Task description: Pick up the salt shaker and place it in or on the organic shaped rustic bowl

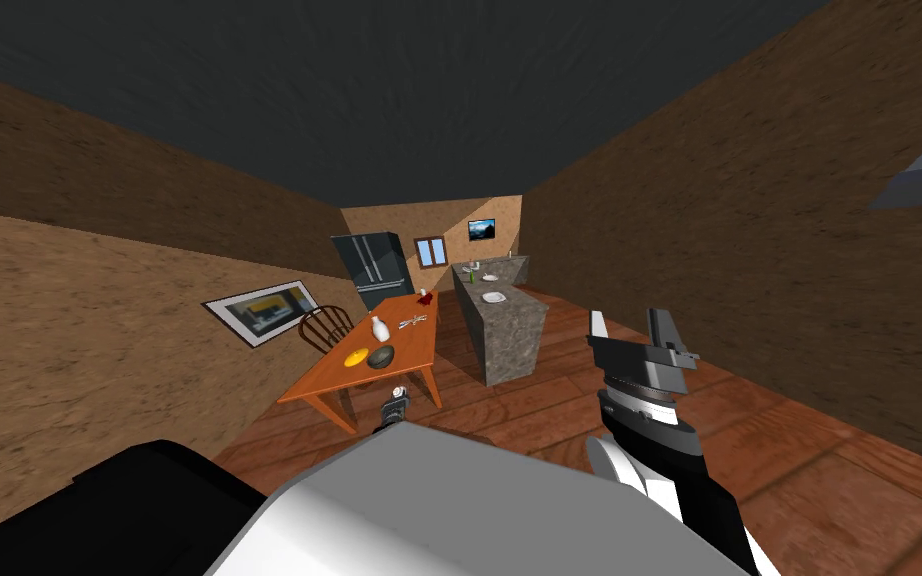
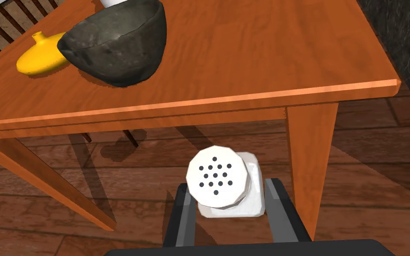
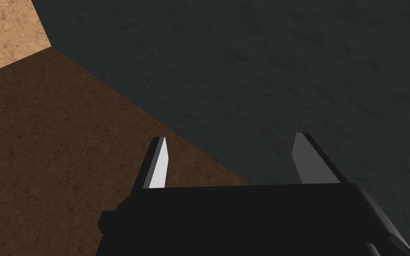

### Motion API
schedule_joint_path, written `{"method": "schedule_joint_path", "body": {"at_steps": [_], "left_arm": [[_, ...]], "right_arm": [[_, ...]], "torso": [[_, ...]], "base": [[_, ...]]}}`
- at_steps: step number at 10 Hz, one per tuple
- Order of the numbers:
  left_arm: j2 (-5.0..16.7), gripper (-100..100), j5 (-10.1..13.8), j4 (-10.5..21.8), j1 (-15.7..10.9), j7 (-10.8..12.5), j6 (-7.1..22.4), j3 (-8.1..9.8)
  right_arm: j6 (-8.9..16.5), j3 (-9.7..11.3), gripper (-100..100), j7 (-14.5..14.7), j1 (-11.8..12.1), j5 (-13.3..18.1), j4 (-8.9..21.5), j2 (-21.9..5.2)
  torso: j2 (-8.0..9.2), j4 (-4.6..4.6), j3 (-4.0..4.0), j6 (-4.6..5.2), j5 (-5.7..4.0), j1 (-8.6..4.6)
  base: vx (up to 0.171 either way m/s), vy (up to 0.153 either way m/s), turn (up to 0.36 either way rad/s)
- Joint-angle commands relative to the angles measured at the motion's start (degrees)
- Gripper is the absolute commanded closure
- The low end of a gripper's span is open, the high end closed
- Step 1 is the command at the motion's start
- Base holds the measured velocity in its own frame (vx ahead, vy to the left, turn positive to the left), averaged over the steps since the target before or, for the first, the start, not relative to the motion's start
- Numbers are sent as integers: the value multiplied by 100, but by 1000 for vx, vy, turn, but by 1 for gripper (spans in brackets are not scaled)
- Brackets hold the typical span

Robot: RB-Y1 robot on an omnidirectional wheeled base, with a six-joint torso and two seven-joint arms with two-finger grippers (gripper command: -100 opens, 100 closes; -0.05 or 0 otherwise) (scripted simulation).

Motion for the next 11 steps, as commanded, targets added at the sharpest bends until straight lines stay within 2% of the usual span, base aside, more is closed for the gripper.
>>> {"method": "schedule_joint_path", "body": {"at_steps": [1,3,4,8,11], "left_arm": [[18,100,-77,42,-175,3,-245,-66],[78,100,-160,141,-365,45,-451,-153],[145,100,-253,232,-570,79,-643,-240],[274,100,-444,392,-982,130,-986,-406],[354,100,-573,490,-1256,159,-1200,-514]], "right_arm": [[0,0,0,0,0,0,0,0],[0,-1,0,0,0,0,0,-1],[0,-1,0,0,1,0,0,-2],[0,-2,0,0,1,0,0,-2],[0,-1,0,0,1,0,0,-1]], "torso": [[0,0,0,0,0,0],[-12,1,-5,4,4,45],[-25,-2,-13,6,6,55],[-42,-8,-24,8,7,57],[-35,-7,-20,9,3,36]], "base": [[-80,161,-47],[-37,238,-38],[1,254,-63],[12,249,-42],[-7,203,-35]]}}
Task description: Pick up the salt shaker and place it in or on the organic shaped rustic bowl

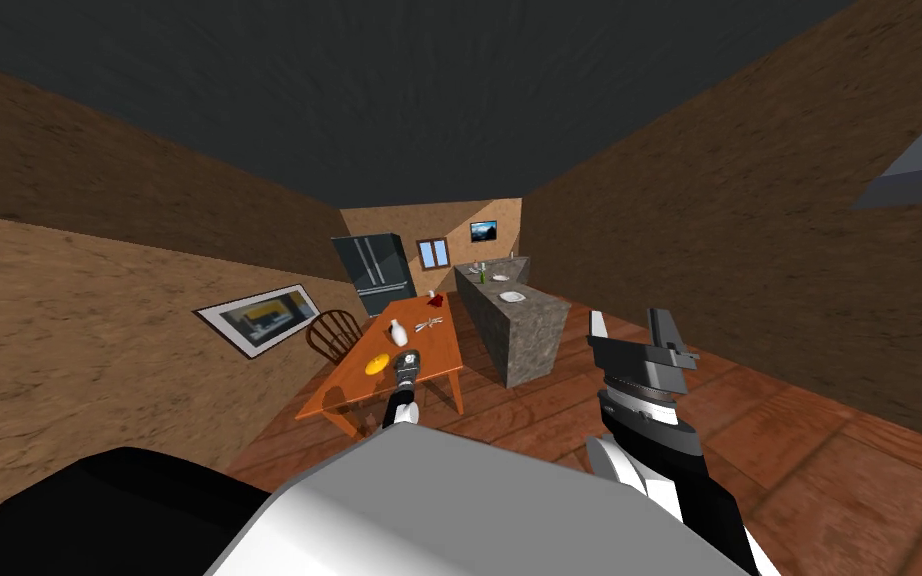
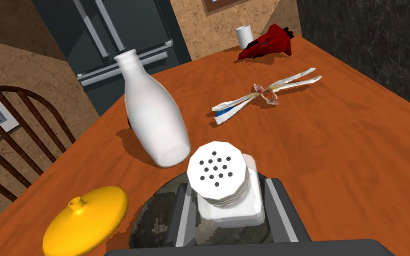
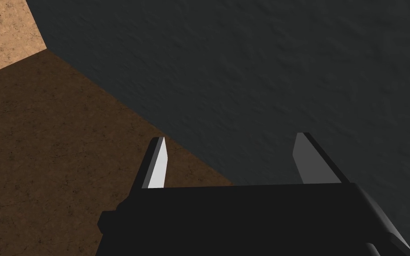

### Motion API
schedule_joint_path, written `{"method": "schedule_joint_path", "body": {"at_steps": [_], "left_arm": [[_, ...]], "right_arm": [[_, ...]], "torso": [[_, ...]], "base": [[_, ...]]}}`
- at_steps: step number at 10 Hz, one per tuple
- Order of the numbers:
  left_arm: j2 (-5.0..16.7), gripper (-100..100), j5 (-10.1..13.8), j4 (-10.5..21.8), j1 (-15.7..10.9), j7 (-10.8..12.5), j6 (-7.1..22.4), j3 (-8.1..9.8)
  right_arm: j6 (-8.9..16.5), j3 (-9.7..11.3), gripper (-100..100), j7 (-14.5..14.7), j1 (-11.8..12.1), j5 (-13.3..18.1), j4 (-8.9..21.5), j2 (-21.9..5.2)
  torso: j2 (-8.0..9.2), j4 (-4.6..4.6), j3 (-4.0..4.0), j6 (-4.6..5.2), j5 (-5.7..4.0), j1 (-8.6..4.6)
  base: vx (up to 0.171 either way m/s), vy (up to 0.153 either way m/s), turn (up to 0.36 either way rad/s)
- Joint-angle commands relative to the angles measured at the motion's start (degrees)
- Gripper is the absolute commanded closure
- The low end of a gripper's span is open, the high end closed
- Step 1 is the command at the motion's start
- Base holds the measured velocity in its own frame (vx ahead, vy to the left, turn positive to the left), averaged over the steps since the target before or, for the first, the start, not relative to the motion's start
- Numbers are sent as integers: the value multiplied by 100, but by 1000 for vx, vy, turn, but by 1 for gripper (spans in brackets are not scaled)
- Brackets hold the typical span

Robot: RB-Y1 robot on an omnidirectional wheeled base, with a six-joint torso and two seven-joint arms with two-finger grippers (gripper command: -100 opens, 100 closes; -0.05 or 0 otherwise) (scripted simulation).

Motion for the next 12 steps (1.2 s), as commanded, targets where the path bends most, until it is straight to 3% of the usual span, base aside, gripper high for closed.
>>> {"method": "schedule_joint_path", "body": {"at_steps": [1,3,4,5,9,10,11,12], "left_arm": [[38,100,-62,97,-180,16,-123,-53],[101,100,-166,173,-393,31,-281,-137],[106,100,-145,216,-352,67,-265,-133],[122,-100,-154,229,-371,84,-300,-138],[124,-100,-153,227,-369,82,-298,-136],[126,0,-152,229,-367,82,-298,-133],[-12,-100,-13,84,-438,-204,-201,-342],[-12,-100,-13,86,-438,-220,-201,-342]], "right_arm": [[0,0,0,0,0,0,0,0],[0,0,0,0,0,0,0,0],[0,0,0,0,0,0,0,0],[0,1,0,0,0,0,0,1],[0,2,0,0,0,0,0,2],[0,2,0,0,0,0,0,2],[0,2,0,0,0,0,0,2],[0,1,0,0,1,0,0,2]], "torso": [[0,0,0,0,0,0],[-8,1,-3,0,-2,5],[-6,-2,-4,-1,1,7],[-2,-6,-4,-2,0,-33],[2,-5,-2,0,-11,-80],[2,-5,-1,2,-11,-82],[2,-4,-1,3,-12,-85],[-1,-5,-3,1,-10,-76]], "base": [[16,193,-33],[19,226,-51],[7,100,-23],[2,21,1],[0,2,0],[0,0,0],[-1,39,273],[2,37,191]]}}
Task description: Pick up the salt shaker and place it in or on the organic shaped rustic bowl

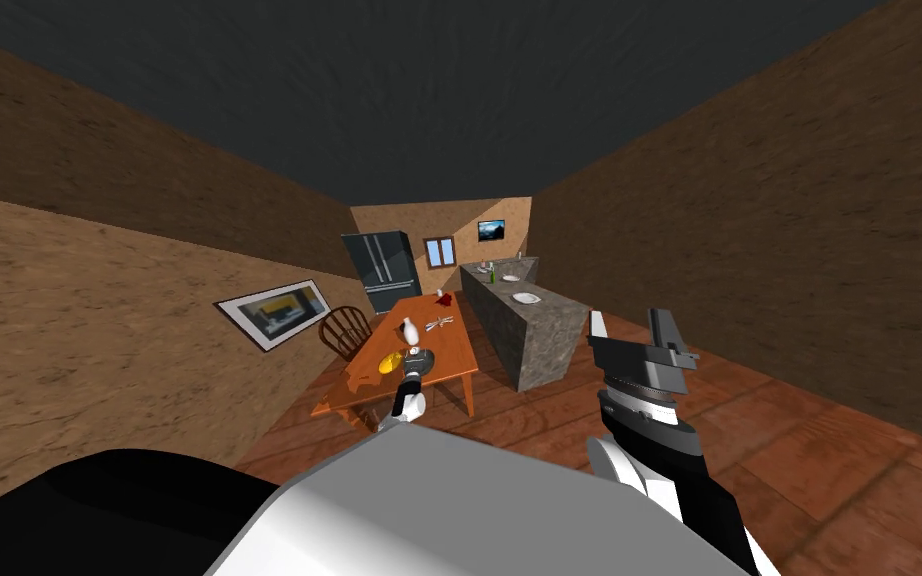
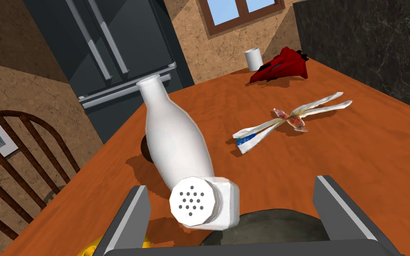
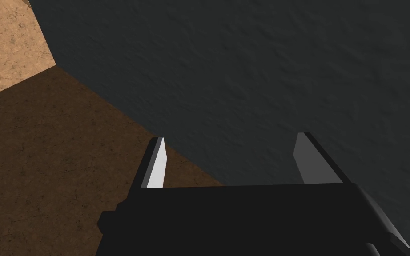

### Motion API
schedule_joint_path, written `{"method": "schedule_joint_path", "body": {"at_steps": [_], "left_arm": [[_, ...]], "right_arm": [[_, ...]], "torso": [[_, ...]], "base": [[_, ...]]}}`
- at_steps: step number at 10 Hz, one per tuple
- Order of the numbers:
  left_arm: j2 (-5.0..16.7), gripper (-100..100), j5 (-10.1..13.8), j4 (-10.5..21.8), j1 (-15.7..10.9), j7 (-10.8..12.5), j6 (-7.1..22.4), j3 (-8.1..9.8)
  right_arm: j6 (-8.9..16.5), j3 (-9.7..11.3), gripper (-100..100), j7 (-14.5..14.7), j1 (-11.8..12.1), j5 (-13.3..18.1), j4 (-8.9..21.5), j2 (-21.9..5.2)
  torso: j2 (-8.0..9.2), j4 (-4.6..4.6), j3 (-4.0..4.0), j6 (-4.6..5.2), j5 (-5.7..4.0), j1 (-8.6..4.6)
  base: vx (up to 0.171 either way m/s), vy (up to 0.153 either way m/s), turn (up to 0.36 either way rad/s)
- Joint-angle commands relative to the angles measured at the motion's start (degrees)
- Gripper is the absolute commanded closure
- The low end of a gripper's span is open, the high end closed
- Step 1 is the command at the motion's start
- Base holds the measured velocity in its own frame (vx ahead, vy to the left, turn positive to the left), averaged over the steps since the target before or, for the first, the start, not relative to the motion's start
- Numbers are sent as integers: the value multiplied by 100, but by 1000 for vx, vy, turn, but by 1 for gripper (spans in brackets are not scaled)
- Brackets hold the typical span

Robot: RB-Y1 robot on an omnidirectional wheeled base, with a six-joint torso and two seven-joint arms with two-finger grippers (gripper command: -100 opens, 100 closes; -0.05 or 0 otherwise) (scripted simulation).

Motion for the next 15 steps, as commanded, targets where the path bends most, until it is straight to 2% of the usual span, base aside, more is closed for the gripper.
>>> {"method": "schedule_joint_path", "body": {"at_steps": [1,2,3,4,5,6,7,8,9,10,11,12,13,14,15], "left_arm": [[-156,-100,158,-176,-80,-286,142,-238],[-156,-100,158,-176,-80,-380,142,-238],[-295,-100,297,-321,-151,-561,239,-448],[-295,-100,297,-272,-151,-676,239,-448],[-434,-100,435,-460,-223,-841,335,-657],[-434,-100,435,-467,-223,-984,335,-657],[-573,-100,574,-613,-294,-1129,432,-867],[-573,-100,574,-613,-294,-1273,432,-867],[-712,-100,713,-758,-366,-1452,528,-1077],[-712,-100,713,-758,-366,-1588,528,-1077],[-850,-100,852,-904,-437,-1830,625,-1287],[-850,-100,852,-904,-437,-1890,625,-1287],[-989,-100,990,-1050,-508,-2145,721,-1496],[-989,-100,990,-1050,-508,-2193,721,-1496],[-1128,-100,1129,-1195,-580,-2403,818,-1706]], "right_arm": [[0,0,0,0,0,0,0,0],[0,-1,0,0,1,0,0,0],[0,0,0,0,0,0,0,0],[0,0,0,0,0,0,0,0],[0,0,0,0,0,0,0,0],[0,-1,0,0,1,0,0,0],[0,0,0,0,-1,0,0,0],[0,0,0,0,0,0,0,0],[0,0,0,0,-1,0,0,0],[0,0,0,0,0,0,0,0],[0,0,0,0,-1,0,0,0],[0,0,0,0,0,0,0,0],[0,0,0,0,-1,0,0,0],[0,0,0,0,0,0,0,0],[0,0,0,0,-1,0,0,0]], "torso": [[0,0,0,0,0,0],[-4,-1,-2,-2,1,4],[-3,-1,-2,3,1,1],[-5,-1,-3,0,1,6],[-1,-1,-1,0,1,4],[-1,0,-1,-3,1,5],[-1,0,0,4,1,1],[-1,0,0,0,1,3],[0,0,0,3,0,1],[-2,0,-1,-1,1,4],[-3,-1,-2,4,1,2],[-4,-1,-2,0,1,6],[-2,-1,-1,4,1,2],[-5,-1,-3,0,1,3],[-2,-1,-1,5,0,-1]], "base": [[8,51,334],[11,37,111],[8,60,236],[7,42,159],[4,50,363],[6,35,109],[4,49,244],[10,36,132],[14,51,310],[14,36,150],[12,56,311],[15,35,122],[20,45,283],[17,31,130],[13,39,256]]}}
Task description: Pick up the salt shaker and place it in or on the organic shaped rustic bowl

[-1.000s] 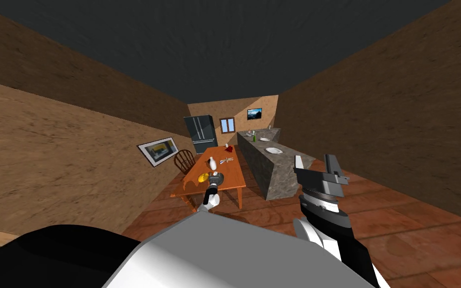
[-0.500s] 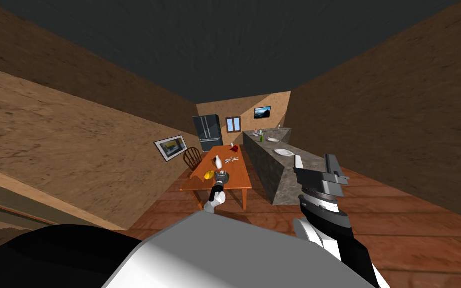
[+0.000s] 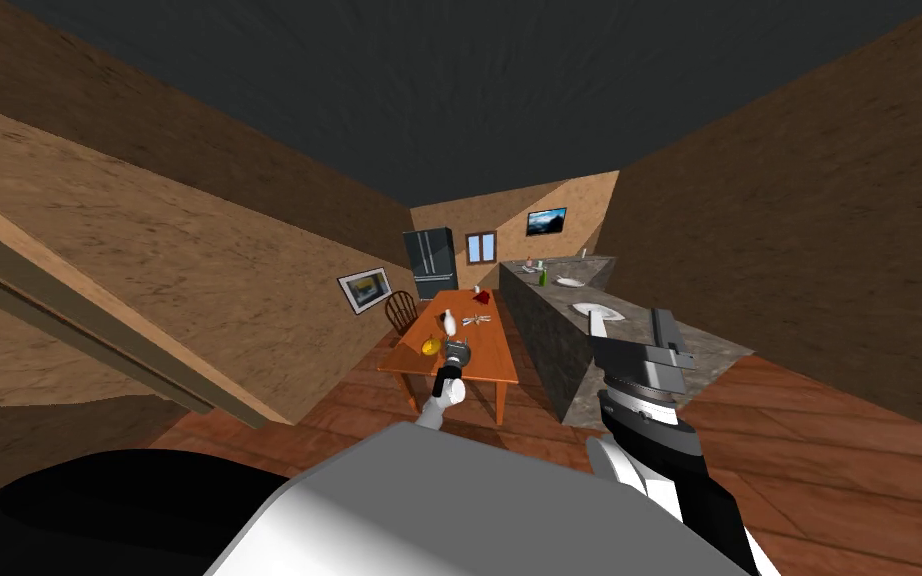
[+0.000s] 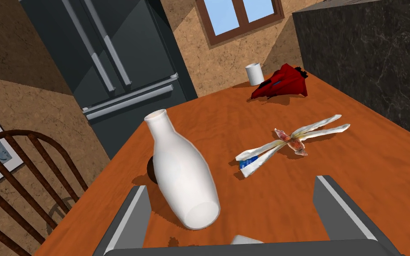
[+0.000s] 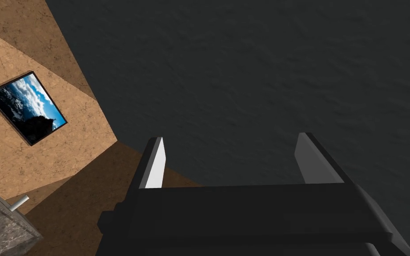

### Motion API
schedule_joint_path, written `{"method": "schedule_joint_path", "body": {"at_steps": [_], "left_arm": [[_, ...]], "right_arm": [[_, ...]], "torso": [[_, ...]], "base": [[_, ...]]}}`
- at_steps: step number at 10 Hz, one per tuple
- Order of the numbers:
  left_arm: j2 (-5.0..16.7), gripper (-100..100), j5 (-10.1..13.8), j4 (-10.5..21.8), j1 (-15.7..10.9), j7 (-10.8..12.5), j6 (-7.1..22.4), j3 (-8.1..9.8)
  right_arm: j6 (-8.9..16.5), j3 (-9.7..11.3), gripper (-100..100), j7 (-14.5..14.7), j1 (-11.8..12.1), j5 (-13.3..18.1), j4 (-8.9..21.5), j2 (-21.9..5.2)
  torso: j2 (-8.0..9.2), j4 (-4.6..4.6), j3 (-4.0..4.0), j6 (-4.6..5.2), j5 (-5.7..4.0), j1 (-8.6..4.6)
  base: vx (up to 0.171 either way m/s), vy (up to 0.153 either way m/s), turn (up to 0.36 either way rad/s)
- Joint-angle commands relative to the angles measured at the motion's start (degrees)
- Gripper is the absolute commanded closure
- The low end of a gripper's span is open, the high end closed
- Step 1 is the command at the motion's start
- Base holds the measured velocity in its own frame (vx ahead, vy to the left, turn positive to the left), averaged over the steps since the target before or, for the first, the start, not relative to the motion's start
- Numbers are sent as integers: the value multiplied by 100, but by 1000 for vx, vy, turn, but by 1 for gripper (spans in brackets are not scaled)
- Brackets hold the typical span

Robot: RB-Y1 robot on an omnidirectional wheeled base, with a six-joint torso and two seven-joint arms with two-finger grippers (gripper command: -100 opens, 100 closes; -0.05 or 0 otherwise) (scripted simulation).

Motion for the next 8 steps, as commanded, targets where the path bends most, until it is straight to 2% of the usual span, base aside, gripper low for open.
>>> {"method": "schedule_joint_path", "body": {"at_steps": [1,2,3,4,8], "left_arm": [[-195,-100,192,-87,-165,-286,92,-286],[-195,-100,192,-87,-165,-459,92,-347],[-203,-100,166,-178,-76,-410,126,-286],[-209,0,169,-149,-98,-430,109,-300],[-208,0,169,-152,-96,-428,110,-298]], "right_arm": [[0,0,0,0,0,0,0,0],[0,0,0,0,0,0,0,0],[0,0,0,0,-1,0,0,0],[0,1,0,0,-1,0,0,0],[0,1,0,0,-2,0,0,0]], "torso": [[0,0,0,0,0,0],[-6,-1,-3,-1,2,9],[-6,-2,-4,4,2,5],[2,-1,1,4,0,-3],[10,2,6,4,-2,-11]], "base": [[34,68,421],[31,50,163],[11,16,1],[0,0,0],[0,0,0]]}}
